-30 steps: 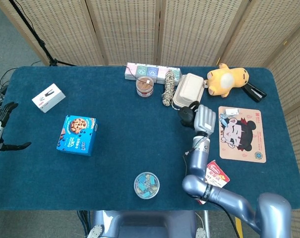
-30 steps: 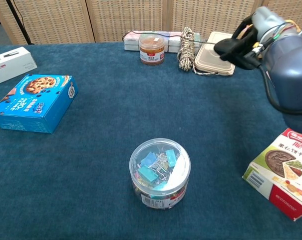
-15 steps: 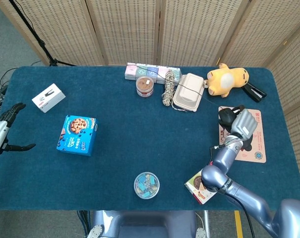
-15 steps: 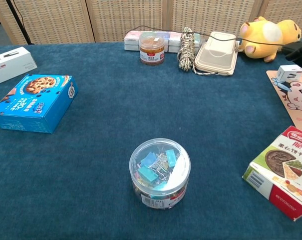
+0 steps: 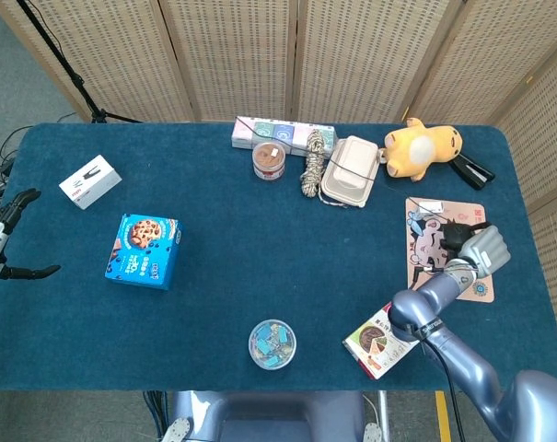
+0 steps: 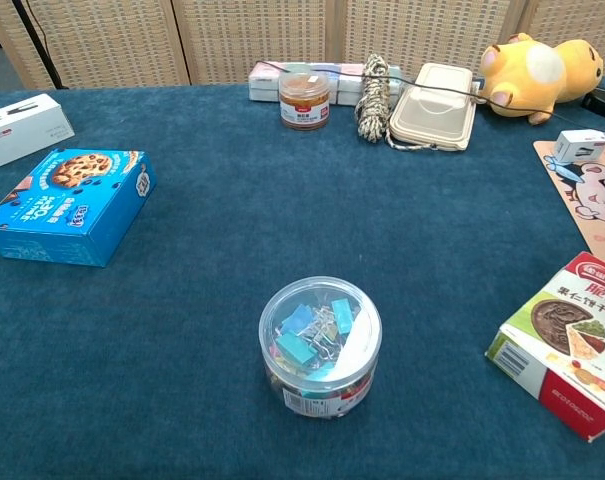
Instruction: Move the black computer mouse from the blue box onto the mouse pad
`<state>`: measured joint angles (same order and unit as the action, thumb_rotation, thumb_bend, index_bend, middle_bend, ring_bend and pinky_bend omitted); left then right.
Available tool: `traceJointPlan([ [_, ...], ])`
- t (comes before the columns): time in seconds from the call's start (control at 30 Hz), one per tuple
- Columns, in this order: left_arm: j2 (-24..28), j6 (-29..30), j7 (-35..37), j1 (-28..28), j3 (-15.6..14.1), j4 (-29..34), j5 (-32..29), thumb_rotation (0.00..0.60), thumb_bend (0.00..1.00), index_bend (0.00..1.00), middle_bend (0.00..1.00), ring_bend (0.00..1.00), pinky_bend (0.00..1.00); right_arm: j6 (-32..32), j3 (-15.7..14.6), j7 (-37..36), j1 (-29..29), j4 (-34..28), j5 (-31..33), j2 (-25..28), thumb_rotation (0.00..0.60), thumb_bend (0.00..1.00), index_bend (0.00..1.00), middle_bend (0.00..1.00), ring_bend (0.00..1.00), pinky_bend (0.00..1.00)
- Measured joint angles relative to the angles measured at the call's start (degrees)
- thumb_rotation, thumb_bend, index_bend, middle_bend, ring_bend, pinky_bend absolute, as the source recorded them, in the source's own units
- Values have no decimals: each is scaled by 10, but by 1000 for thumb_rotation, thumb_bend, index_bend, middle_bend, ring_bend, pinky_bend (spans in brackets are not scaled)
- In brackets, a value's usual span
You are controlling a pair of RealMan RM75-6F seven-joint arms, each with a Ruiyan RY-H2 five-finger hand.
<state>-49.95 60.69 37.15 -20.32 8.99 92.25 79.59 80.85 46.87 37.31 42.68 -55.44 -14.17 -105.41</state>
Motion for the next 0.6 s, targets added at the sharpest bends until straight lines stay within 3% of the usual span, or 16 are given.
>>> traceJointPlan([
  [0.6, 6, 1, 30, -2, -9, -10, 10, 600, 26, 0, 0, 0, 0, -93, 18, -28, 37, 149, 12, -58, 600, 514, 546, 541, 493, 601],
])
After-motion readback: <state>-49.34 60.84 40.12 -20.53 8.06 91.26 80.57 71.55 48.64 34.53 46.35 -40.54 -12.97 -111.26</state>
